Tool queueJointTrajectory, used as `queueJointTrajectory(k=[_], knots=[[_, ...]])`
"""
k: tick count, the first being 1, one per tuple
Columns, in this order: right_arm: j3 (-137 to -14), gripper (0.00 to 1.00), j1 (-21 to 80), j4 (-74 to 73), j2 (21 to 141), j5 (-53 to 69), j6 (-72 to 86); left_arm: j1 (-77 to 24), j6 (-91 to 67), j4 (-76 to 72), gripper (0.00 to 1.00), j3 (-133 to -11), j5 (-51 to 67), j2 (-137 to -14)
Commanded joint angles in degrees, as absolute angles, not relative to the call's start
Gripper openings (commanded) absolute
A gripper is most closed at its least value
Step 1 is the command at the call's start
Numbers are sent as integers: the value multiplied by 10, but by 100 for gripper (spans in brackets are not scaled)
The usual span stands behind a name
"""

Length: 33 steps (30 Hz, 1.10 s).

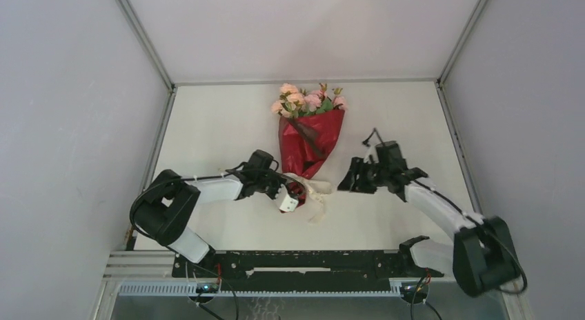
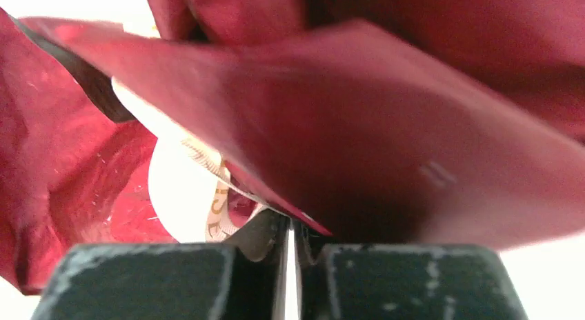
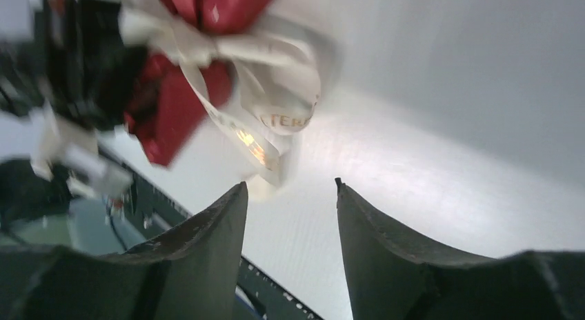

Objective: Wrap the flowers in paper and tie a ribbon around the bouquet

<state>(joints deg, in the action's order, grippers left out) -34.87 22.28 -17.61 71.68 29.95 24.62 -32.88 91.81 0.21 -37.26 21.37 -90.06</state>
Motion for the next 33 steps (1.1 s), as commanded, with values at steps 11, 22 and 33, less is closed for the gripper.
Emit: queueJointTrajectory(k=[11,22,33], knots=[[-346,76,71,-310,410,129,234,-498,521,-64,95,-369,232,-796],[-342,79,-71,-170,408,136,203,-349,325,79,100,-325,116,-584],[-293,80,-98,-175,311,51,198,-20,-102,-229,100,-136,-49,-394]])
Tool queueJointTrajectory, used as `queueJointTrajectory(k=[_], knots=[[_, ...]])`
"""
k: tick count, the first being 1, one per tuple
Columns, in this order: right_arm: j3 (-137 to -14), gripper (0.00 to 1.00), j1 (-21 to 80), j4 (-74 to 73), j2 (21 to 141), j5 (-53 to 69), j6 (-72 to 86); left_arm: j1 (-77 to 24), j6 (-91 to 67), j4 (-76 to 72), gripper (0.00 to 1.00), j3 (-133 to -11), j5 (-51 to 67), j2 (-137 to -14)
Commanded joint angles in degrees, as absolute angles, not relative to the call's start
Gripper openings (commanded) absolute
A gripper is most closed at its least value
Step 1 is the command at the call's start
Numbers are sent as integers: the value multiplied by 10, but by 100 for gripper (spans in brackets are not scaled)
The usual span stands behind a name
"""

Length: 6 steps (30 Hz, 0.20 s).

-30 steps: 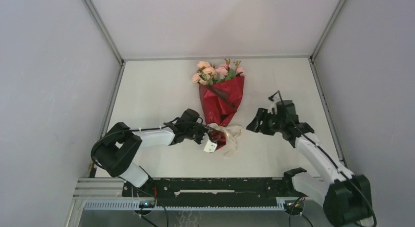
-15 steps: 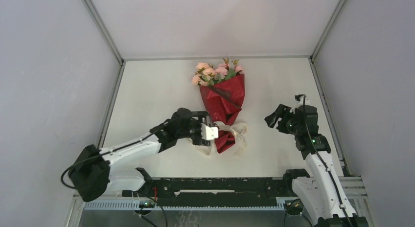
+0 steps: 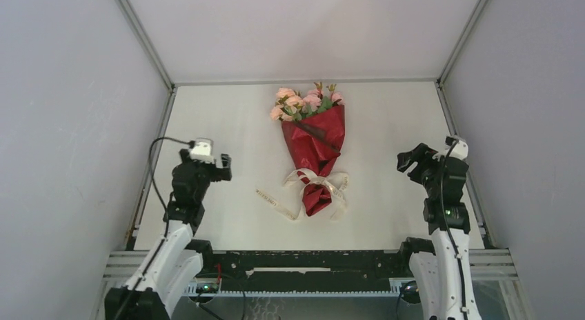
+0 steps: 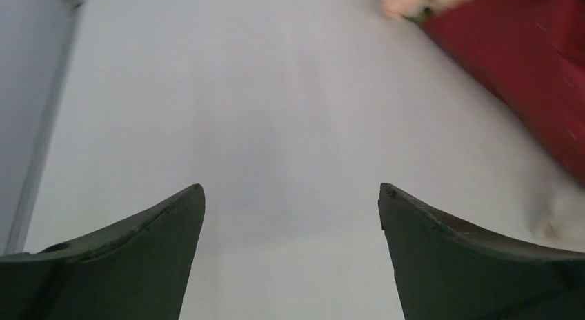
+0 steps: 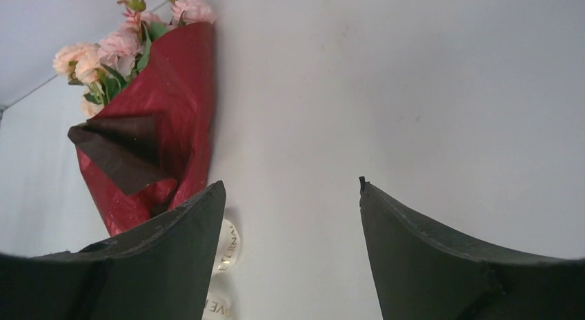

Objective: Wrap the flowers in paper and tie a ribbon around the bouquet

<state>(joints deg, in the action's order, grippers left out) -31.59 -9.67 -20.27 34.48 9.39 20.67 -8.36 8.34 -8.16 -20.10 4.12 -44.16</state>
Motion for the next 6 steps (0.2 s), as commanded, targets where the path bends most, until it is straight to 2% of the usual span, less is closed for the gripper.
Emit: queueJointTrajectory(k=[1,6], knots=[[-285,80,-98,-173,301,49,197,-12,-105,-235,100,-126,-75,-380],[-218,79,-98,-124,236,50,184,28,-67,-265,100,-84,-105,-351]])
